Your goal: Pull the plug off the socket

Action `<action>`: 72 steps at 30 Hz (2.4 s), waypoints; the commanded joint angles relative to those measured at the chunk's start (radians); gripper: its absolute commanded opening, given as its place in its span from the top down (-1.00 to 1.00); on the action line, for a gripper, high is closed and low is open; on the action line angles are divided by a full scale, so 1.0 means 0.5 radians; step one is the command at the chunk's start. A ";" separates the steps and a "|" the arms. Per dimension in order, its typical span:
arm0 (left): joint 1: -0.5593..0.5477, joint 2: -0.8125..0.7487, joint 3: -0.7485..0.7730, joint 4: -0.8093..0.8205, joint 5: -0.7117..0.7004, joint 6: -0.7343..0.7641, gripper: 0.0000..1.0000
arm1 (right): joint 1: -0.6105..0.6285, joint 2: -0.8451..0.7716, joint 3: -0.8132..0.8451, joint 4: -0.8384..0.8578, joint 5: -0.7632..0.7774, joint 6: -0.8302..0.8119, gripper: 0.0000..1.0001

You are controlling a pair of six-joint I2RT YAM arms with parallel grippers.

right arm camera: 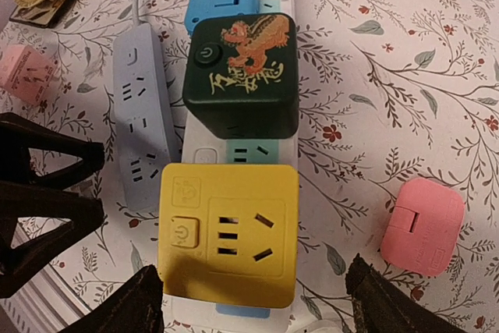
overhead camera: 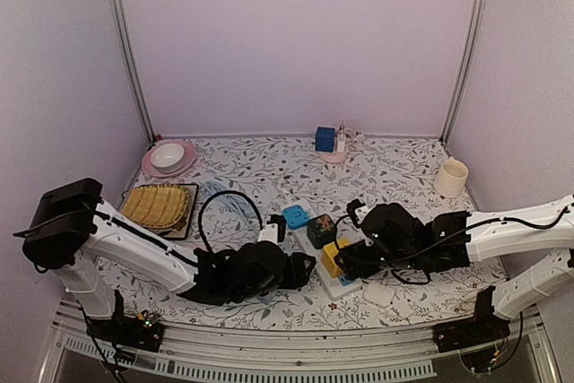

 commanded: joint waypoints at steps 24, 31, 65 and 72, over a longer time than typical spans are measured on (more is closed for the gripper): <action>0.468 0.175 0.605 -0.447 0.381 0.285 -0.18 | 0.171 0.352 0.262 -0.089 0.141 0.043 0.50; 0.423 0.244 0.632 -0.509 0.305 0.309 -0.17 | 0.256 0.293 0.279 -0.215 0.180 0.124 0.58; 0.278 0.407 0.605 -0.652 0.153 0.217 -0.17 | 0.021 0.044 0.348 -0.207 0.290 0.050 0.58; 0.248 0.312 0.558 -0.588 0.114 0.267 -0.16 | -0.363 -0.175 0.143 -0.195 0.182 0.023 0.57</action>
